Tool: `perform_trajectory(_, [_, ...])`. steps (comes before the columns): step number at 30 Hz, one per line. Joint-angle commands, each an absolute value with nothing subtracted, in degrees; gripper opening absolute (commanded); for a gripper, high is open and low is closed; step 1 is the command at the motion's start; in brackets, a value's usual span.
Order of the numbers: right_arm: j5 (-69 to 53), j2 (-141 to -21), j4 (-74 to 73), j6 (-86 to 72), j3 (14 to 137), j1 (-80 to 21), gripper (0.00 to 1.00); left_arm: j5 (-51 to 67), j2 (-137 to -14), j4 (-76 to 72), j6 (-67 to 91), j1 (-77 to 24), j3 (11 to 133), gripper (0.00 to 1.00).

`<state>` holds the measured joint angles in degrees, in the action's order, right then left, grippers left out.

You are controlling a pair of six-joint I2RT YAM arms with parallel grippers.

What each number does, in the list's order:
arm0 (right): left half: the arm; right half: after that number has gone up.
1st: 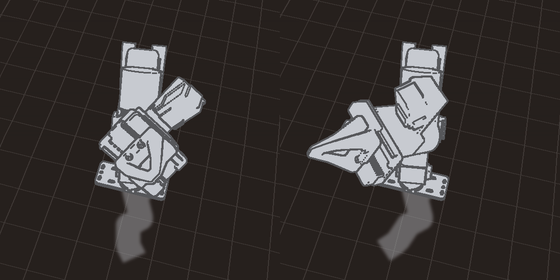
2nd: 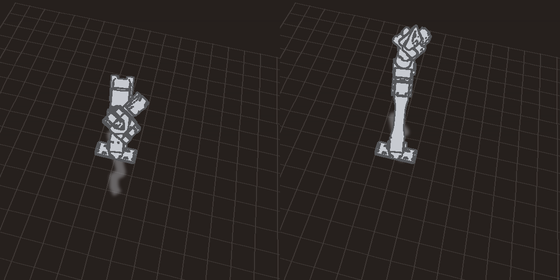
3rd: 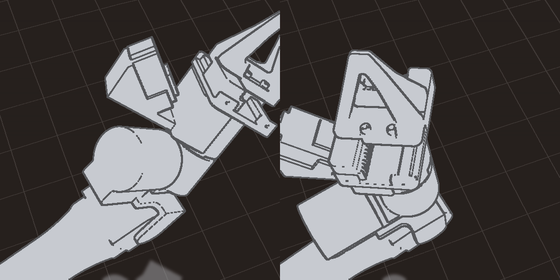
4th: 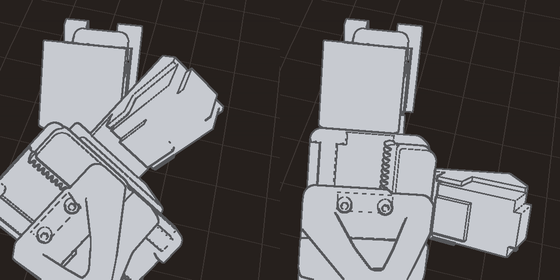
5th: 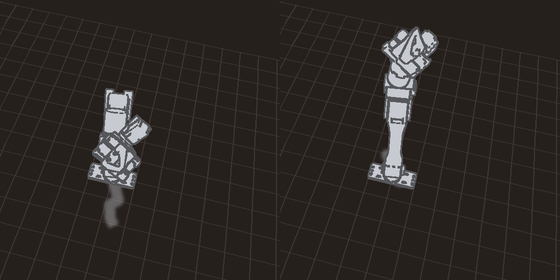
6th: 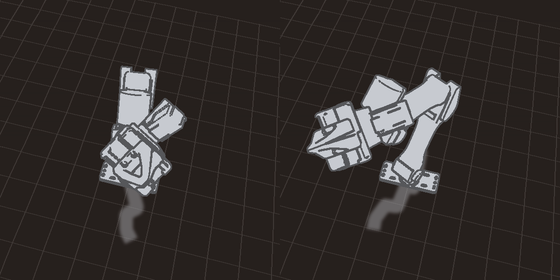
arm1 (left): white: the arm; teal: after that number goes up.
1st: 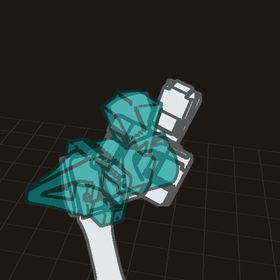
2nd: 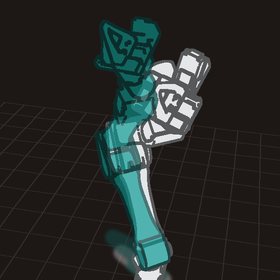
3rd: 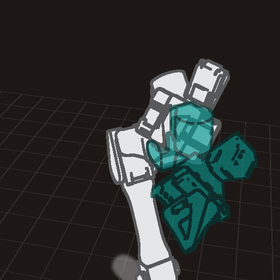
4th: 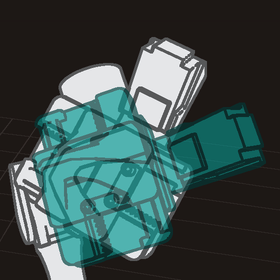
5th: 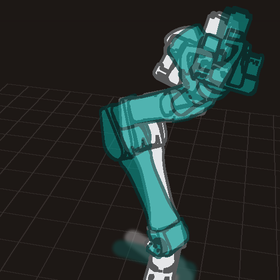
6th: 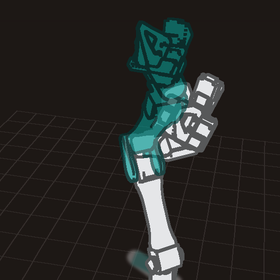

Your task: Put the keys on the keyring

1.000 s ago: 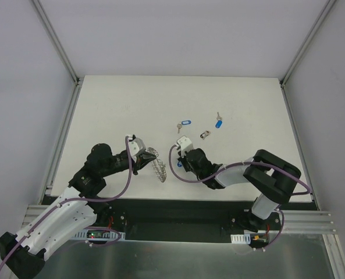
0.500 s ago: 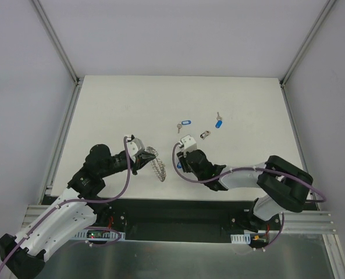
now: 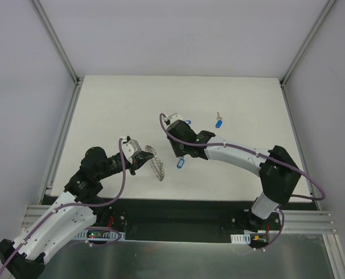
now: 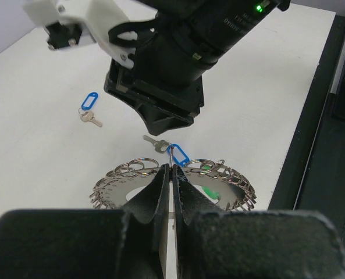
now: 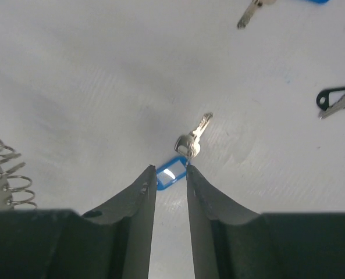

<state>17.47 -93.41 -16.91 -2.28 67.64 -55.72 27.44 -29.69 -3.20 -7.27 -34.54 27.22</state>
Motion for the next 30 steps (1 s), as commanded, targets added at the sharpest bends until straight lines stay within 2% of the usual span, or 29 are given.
perform_trajectory(1, [12.23,-97.47,-33.57,-5.53,73.03,-54.50,0.27,25.93,-28.04,-4.92,-8.00,-34.98,28.04,0.00])
perform_trajectory(12, [9.05,-107.04,-40.60,-7.12,82.17,-51.77,0.26,24.87,-27.16,-4.57,-8.79,-35.68,27.69,0.00])
perform_trajectory(30, [8.09,-113.82,-40.08,-6.42,85.43,-49.13,0.23,23.99,-27.16,-4.39,-9.75,-36.12,27.33,0.00])
